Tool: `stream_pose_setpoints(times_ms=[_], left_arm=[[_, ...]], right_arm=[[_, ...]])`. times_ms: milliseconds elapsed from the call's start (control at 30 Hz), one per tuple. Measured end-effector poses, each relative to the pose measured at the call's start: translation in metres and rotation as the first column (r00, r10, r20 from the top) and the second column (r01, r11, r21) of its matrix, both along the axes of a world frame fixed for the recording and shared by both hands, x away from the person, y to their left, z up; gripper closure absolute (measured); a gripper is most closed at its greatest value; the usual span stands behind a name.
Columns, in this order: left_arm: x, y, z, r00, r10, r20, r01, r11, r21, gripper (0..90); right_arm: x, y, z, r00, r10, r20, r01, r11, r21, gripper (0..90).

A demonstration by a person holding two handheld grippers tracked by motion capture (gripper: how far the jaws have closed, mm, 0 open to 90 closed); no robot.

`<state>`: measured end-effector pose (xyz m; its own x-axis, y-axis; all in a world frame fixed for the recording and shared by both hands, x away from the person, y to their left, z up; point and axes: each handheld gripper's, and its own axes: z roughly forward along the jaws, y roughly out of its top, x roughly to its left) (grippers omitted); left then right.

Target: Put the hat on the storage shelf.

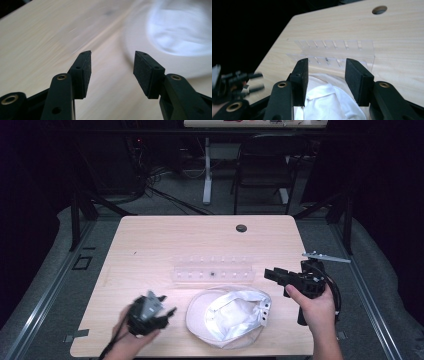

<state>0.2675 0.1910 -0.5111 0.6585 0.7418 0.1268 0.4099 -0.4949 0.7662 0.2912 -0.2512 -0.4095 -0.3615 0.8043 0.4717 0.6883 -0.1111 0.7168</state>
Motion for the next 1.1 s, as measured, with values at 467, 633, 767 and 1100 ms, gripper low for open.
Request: stream_pose_setpoints(times_ms=[467, 633, 767, 1100], left_arm=[[0.027, 0.069, -0.030, 0.9684, 0.229, -0.098, -0.248, 0.9248, -0.288, 50.9], [0.026, 0.062, -0.031, 0.9710, 0.223, -0.087, -0.238, 0.9347, -0.264, 50.5], [0.025, 0.058, -0.031, 0.9775, 0.198, -0.072, -0.210, 0.9454, -0.249, 50.5], [0.021, 0.048, -0.035, 0.9835, 0.170, -0.062, -0.179, 0.9587, -0.221, 49.5]], right_arm=[[0.001, -0.001, -0.021, 0.9972, -0.004, -0.075, 0.003, 1.000, -0.012, 53.9], [0.003, -0.004, -0.027, 0.9951, -0.010, -0.098, 0.010, 1.000, -0.004, 53.6], [0.006, -0.002, -0.038, 0.9901, -0.014, -0.140, 0.014, 1.000, -0.004, 52.8], [0.018, -0.010, -0.055, 0.9703, -0.008, -0.242, -0.008, 0.998, -0.065, 50.1]])
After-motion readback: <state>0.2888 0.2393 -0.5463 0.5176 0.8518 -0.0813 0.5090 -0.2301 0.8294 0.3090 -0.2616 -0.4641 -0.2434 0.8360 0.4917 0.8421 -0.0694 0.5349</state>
